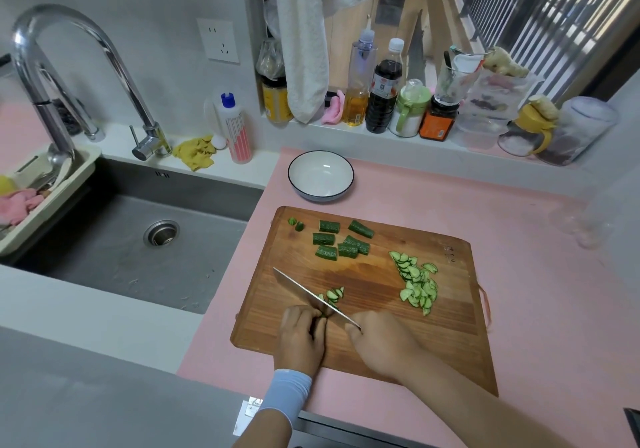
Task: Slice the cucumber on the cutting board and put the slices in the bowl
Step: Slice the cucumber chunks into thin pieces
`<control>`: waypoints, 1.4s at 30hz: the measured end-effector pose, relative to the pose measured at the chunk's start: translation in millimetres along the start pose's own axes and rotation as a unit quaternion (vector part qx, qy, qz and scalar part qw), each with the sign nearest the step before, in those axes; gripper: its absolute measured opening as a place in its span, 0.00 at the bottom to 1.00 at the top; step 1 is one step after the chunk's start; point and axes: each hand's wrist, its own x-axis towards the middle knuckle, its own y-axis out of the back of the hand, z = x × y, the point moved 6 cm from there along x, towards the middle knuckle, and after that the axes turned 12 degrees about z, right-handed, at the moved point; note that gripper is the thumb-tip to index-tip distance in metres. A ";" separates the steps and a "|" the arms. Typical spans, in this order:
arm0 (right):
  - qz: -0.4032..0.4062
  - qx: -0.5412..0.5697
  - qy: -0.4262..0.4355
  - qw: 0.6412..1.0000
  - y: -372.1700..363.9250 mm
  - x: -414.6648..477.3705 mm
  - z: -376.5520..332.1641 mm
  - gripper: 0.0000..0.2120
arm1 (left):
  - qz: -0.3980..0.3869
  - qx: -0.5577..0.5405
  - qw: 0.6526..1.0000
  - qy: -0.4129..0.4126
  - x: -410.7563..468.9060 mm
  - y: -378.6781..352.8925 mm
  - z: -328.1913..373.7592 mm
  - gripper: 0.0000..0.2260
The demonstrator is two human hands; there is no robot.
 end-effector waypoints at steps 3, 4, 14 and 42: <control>-0.003 0.060 -0.014 0.998 8.4 0.5 12.3 0.18 | -0.016 0.006 1.000 0.002 2.2 -4.2 0.5 0.06; 0.001 0.084 -0.021 0.996 13.1 0.3 17.2 0.18 | -0.023 0.007 1.000 0.002 3.5 -6.9 0.9 0.05; 0.196 -0.135 0.146 0.960 59.2 -12.7 48.6 0.18 | 0.115 -0.050 0.982 0.141 77.4 40.5 -6.2 0.11; 0.097 -0.227 0.219 0.944 46.7 -5.0 77.5 0.27 | -0.350 0.034 0.924 0.148 78.6 -60.5 66.7 0.04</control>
